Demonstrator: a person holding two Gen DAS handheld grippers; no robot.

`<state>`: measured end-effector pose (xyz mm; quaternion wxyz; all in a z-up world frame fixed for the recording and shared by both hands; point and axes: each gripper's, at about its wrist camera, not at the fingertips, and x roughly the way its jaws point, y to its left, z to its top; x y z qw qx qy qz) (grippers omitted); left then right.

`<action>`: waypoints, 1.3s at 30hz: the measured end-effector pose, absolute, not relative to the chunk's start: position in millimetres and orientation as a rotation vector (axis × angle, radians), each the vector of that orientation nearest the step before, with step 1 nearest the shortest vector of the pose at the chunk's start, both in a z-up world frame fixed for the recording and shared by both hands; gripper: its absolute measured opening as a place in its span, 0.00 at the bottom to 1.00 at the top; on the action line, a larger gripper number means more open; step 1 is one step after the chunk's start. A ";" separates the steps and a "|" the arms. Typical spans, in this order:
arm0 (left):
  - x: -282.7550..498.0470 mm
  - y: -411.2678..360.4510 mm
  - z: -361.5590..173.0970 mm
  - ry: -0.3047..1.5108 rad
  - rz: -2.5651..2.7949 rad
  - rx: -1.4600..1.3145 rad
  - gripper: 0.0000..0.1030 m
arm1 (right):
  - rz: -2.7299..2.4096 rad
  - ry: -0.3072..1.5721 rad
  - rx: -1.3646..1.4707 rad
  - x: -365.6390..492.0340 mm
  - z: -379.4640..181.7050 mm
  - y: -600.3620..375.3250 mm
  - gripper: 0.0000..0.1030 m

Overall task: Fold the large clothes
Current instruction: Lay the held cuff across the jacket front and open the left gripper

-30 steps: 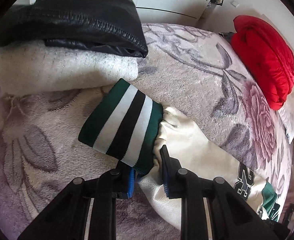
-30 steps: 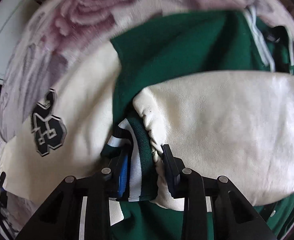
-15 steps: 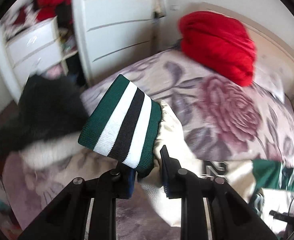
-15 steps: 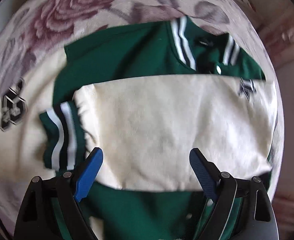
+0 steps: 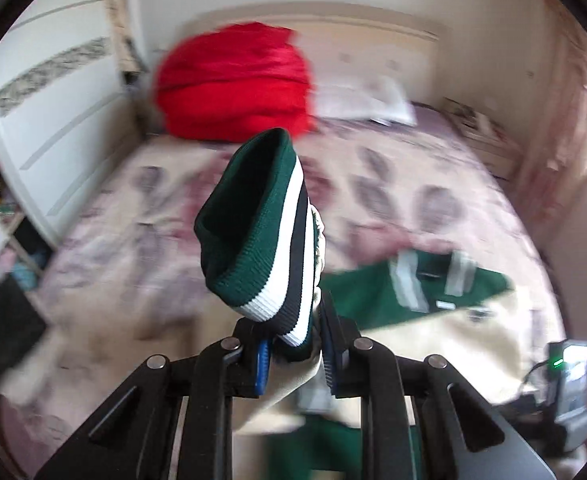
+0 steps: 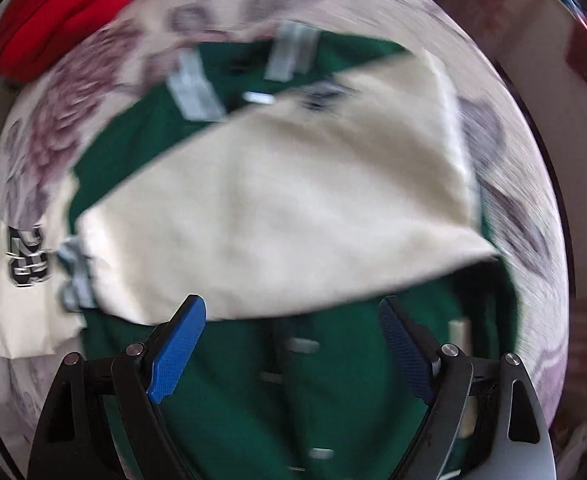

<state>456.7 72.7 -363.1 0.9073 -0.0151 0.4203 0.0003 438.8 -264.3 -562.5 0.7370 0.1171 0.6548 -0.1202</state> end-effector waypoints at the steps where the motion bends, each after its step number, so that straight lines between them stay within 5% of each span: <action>1: 460.1 47.5 -366.5 0.879 -0.026 -0.034 0.17 | -0.294 1.453 0.295 427.0 -564.8 -297.9 0.87; 8: 497.7 -164.4 -434.1 1.067 -0.240 0.008 0.17 | -0.471 1.481 0.446 366.7 -576.4 -477.7 0.87; 14: 514.1 -255.2 -500.4 1.231 -0.215 0.089 0.24 | -0.481 1.478 0.550 337.9 -578.0 -571.2 0.87; 16: 518.6 -265.2 -514.2 1.260 -0.198 0.106 0.35 | -0.448 1.474 0.587 332.2 -578.5 -591.0 0.87; 18: 522.2 -274.2 -521.6 1.280 -0.202 0.119 0.76 | -0.404 1.469 0.626 329.1 -578.7 -603.1 0.87; 20: 520.5 -284.8 -522.3 1.258 -0.213 0.132 0.80 | -0.356 1.471 0.659 330.6 -583.4 -610.1 0.87; 25: 517.1 -275.8 -503.6 1.205 -0.162 0.161 0.80 | -0.236 1.446 0.738 348.1 -586.1 -603.4 0.87; 33: 514.5 -122.8 -506.4 1.197 0.233 0.206 0.80 | 0.075 1.364 0.894 440.4 -591.0 -537.1 0.87; 39: 511.9 -24.3 -536.1 1.273 0.424 0.172 0.80 | 0.169 1.527 0.825 517.8 -651.5 -454.1 0.86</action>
